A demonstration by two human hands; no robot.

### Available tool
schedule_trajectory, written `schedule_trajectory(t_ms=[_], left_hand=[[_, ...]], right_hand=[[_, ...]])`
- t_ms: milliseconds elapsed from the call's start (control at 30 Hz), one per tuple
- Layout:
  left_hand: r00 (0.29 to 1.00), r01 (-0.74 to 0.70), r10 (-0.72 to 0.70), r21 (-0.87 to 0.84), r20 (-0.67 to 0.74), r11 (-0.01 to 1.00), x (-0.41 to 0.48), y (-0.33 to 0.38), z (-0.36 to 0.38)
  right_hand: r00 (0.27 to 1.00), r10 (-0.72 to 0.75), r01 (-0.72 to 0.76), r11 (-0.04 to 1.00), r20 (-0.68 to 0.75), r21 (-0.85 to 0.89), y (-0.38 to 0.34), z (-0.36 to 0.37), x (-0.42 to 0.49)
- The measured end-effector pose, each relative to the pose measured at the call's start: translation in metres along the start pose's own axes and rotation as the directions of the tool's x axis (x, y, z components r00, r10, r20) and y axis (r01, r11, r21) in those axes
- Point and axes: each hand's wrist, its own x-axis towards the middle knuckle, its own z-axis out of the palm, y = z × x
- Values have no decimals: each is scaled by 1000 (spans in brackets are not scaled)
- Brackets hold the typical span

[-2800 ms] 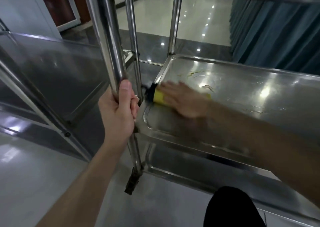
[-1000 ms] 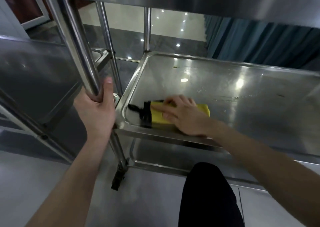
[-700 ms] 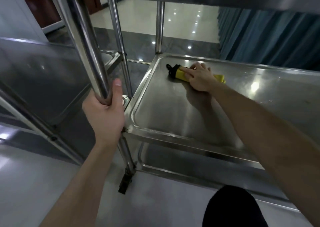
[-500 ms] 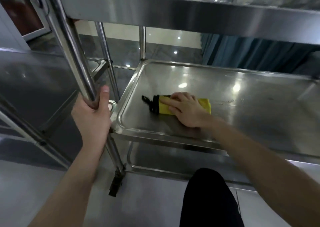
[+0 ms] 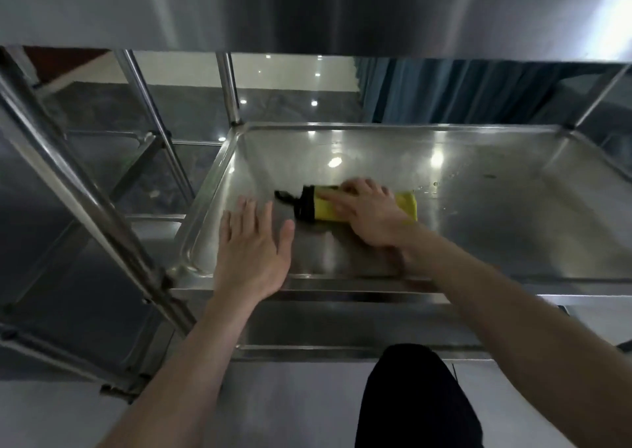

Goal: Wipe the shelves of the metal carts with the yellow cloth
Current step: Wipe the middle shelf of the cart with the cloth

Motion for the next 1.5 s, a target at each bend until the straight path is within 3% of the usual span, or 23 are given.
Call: schedule_trajectory(t_ms=[133, 233, 367, 500, 600, 733, 900, 1100, 1167, 1267, 1367, 1500], left_hand=[[1000, -8, 9, 69, -14, 998, -2, 1, 2], [999, 5, -1, 96, -42, 995, -2, -1, 2], [998, 1, 4, 80, -66, 997, -3, 0, 0], [999, -2, 6, 83, -49, 997, -1, 3, -2], [998, -29, 31, 41, -58, 999, 0, 2, -3], [995, -61, 61, 5, -79, 998, 4, 1, -1], [991, -79, 78, -7, -105, 997, 4, 4, -2], [981, -142, 125, -118, -145, 983, 4, 87, 1], [981, -161, 147, -114, -126, 980, 3, 114, 11], [982, -154, 149, -40, -116, 987, -2, 125, 27], [989, -101, 97, -33, -114, 994, -3, 121, 33], [984, -116, 121, 40, -133, 992, -2, 121, 39]], right_hand=[[992, 122, -122, 992, 8, 1, 43, -15, 117], [991, 132, -132, 990, -11, -42, 45, -9, 146], [996, 91, -91, 996, 6, -13, 20, -5, 76], [1000, -3, 2, 1000, 29, 28, -12, -2, -53], [1000, 26, -27, 999, 8, 32, -26, 3, -114], [996, 83, -82, 995, -13, 49, -35, 3, -106], [998, 50, -48, 998, -37, 36, -35, 4, -114], [994, 97, -97, 995, -45, 1, 17, -7, -166], [992, 123, -123, 992, -7, 19, 32, -12, -180], [998, 55, -51, 993, 41, -107, 33, -19, -184], [999, -6, 13, 988, 49, -152, 42, -20, -166], [998, 42, -37, 992, 41, -121, 84, -19, -74]])
